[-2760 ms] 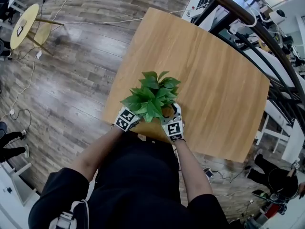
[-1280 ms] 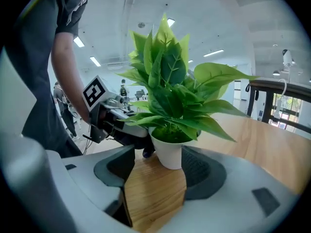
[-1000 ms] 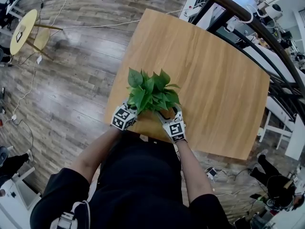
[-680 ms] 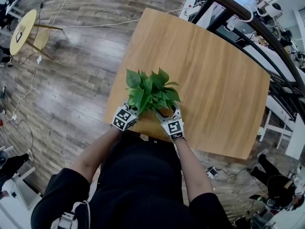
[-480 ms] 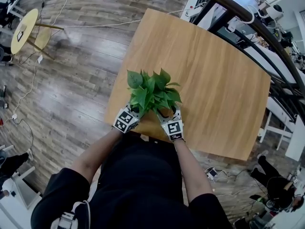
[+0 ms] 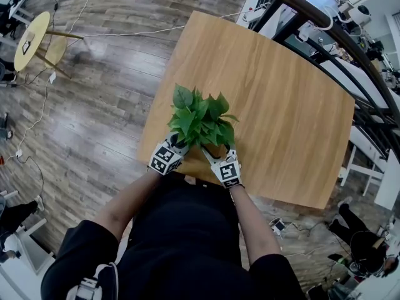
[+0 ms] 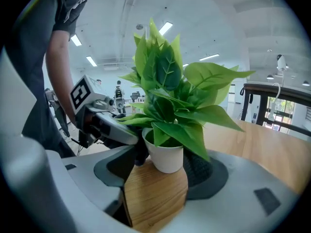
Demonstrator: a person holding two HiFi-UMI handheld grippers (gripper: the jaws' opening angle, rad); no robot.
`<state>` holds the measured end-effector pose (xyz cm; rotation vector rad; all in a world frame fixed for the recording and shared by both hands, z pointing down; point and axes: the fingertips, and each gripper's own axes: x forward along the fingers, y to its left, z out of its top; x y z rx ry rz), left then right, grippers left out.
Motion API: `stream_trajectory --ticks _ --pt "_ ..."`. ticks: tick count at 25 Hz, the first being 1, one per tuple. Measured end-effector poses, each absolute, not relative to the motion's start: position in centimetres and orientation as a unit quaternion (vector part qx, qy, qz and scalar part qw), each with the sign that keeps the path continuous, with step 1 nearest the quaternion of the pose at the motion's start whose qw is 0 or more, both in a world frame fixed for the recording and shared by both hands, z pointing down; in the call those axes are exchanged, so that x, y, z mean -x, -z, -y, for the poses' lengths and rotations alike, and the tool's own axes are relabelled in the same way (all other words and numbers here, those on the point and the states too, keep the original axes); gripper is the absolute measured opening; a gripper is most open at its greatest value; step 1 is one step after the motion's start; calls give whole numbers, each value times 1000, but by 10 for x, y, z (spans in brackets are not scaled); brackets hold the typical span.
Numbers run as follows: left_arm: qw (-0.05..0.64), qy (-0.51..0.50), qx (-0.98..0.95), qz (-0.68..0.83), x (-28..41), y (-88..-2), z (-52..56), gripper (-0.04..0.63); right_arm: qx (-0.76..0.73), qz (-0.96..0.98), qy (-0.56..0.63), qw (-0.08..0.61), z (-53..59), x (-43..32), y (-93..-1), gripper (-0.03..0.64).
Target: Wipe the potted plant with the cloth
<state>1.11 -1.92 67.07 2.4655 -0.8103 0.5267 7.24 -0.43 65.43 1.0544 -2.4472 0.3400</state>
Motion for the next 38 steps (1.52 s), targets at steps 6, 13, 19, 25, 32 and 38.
stream_trajectory --ticks 6,13,19,25,32,38 --pt "250 -189 -900 304 0 -670 29 176 -380 886 -124 234 -5 -74 -655 302" --pt "233 -199 -904 297 1 -671 29 176 -382 883 -69 263 18 -81 -649 302" --pt "219 -204 -910 288 -6 -667 30 176 -378 889 -72 248 29 -72 -643 302" --pt "220 -199 -914 277 -13 -663 16 176 -399 882 -94 231 27 -73 -646 302" --pt "229 -200 -916 262 -15 -666 1 177 -398 880 -81 246 26 -70 -648 302" --pt "232 -194 -908 290 -1 -667 22 176 -394 882 -95 240 10 -55 -640 302"
